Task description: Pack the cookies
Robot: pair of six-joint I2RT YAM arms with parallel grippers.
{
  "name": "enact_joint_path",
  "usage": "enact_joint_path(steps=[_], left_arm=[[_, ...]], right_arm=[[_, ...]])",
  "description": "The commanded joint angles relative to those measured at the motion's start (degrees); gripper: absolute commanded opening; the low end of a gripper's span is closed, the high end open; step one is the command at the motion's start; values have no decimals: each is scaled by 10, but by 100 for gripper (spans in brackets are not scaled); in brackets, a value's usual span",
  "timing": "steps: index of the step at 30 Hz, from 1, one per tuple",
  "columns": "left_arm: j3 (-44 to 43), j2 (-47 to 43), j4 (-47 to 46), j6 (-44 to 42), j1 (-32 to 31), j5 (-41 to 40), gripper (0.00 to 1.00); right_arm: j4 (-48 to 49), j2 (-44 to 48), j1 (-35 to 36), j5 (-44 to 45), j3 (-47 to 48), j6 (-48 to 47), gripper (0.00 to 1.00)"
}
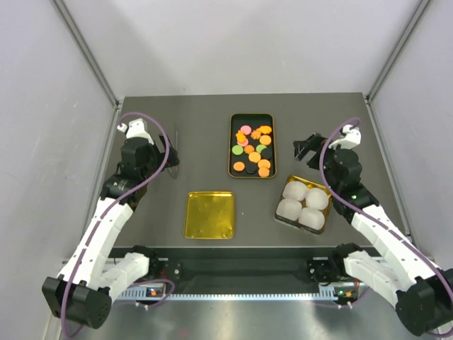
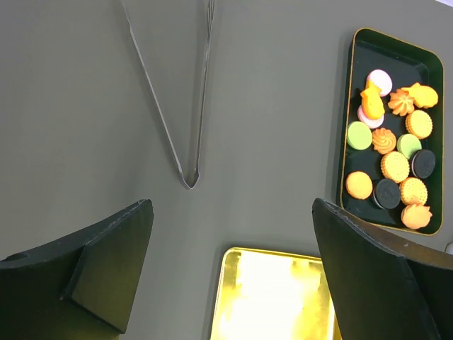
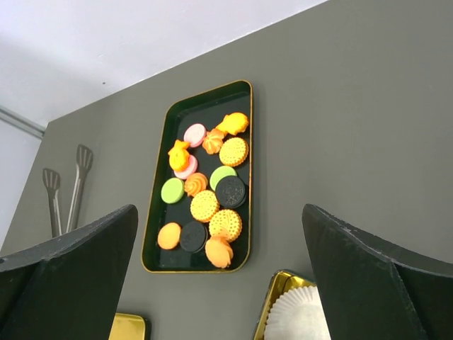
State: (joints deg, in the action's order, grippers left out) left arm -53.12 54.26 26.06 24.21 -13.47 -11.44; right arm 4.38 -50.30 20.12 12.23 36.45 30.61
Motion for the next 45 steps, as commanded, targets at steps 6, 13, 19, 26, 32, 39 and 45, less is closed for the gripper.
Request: enact_joint_path(steps=[6, 13, 19, 26, 32, 39, 45], left_arm=[[-19, 39, -16, 5, 6, -37, 99], [-48, 145, -31, 14, 50, -25, 99], [-92, 271, -63, -11, 68, -9, 99], [-107, 405, -138, -29, 71, -9, 99], [-160, 503, -143, -51, 73, -20, 99], [-196, 564, -129, -72, 84, -45, 94], [-194, 577, -127, -83, 91, -42, 87]], right_arm=[[2, 3, -4, -8, 30, -6, 100], [6, -8, -4, -30, 32, -4, 100], [8, -35, -4, -57, 39, 1, 100], [8, -45, -5, -71, 40, 2, 100], [6, -20, -1, -61, 34, -4, 100], [6, -12, -1, -73, 32, -1, 100], [5, -5, -1, -76, 33, 1, 100]])
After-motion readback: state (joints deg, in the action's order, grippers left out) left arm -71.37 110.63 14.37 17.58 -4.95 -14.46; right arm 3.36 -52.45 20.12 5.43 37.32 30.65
